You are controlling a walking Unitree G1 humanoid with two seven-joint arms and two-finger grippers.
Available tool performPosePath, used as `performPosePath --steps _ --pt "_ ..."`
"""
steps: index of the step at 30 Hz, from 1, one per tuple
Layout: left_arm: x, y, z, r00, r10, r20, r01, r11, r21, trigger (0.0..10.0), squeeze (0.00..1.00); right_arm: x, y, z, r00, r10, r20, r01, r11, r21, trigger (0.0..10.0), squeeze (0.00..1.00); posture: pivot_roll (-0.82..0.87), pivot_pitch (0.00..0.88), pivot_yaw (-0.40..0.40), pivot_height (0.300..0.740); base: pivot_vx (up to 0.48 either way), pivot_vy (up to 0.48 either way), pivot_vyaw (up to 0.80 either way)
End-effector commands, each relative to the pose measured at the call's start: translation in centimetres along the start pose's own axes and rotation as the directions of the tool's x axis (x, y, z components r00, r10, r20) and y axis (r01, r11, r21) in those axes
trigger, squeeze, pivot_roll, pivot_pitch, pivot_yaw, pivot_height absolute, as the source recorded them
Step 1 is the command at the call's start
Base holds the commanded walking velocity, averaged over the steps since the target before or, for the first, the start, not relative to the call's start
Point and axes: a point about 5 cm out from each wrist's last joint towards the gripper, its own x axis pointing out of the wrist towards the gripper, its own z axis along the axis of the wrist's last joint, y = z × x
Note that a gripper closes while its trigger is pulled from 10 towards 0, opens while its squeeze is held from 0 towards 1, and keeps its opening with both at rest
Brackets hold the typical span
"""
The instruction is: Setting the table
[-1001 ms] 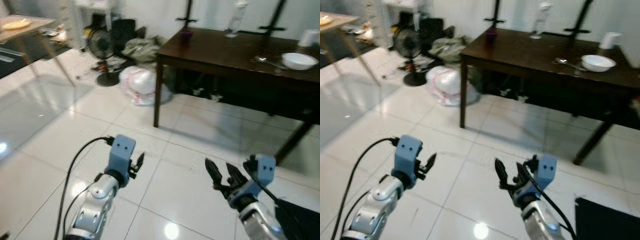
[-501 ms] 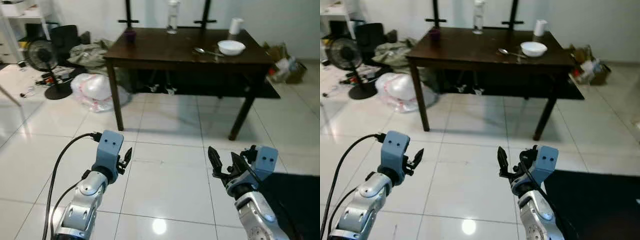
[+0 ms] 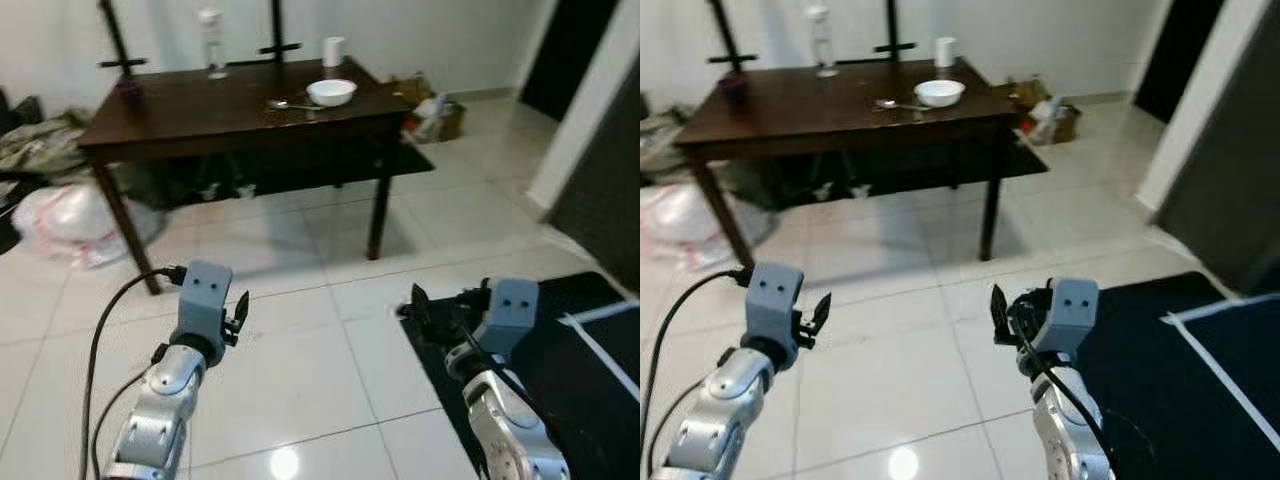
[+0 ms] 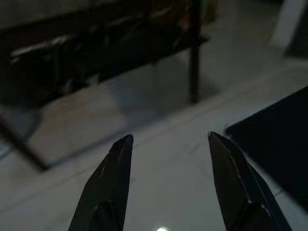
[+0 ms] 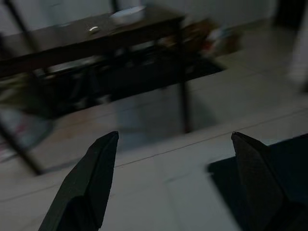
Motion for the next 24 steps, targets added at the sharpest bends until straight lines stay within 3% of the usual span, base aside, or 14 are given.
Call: performPosePath --steps 1,4,9,14,24 --pt "-0.5 0.6 -0.8 0.999 0.038 -0.026 -0.038 0.999 -0.006 10.0 0.00 0.1 0.1 -0.6 1.000 0.010 -0.016 -0.010 1.000 -0.003 10.0 0.00 0.03 0.068 0.057 0.740 0.000 0.000 -0.80" --pt "-0.7 0.7 -0.8 0.998 0.049 -0.026 -0.049 0.999 -0.007 10.0 0.00 0.3 0.1 -0.7 1.000 0.011 -0.016 -0.011 1.000 -0.016 10.0 0.00 0.03 0.070 0.044 0.740 0.000 0.000 -0.80" --pt "-0.8 1.4 -0.9 0.995 0.103 -0.008 -0.103 0.995 -0.001 10.0 0.00 0.4 0.2 -0.7 1.000 0.018 -0.010 -0.019 0.997 -0.077 10.0 0.00 0.03 0.063 0.038 0.740 0.000 0.000 0.00" --pt "-0.7 2.2 -0.5 0.980 0.197 0.040 -0.198 0.980 0.002 10.0 0.00 0.7 0.5 -0.6 0.999 0.047 -0.009 -0.048 0.996 -0.072 10.0 0.00 0.02 0.063 0.019 0.740 0.000 0.000 0.00" --pt "0.0 1.8 -0.2 0.977 0.204 0.054 -0.206 0.978 0.029 10.0 0.00 0.5 0.4 -1.0 0.998 0.069 -0.016 -0.069 0.997 -0.025 10.0 0.00 0.00 0.056 0.027 0.740 0.457 0.000 0.00"
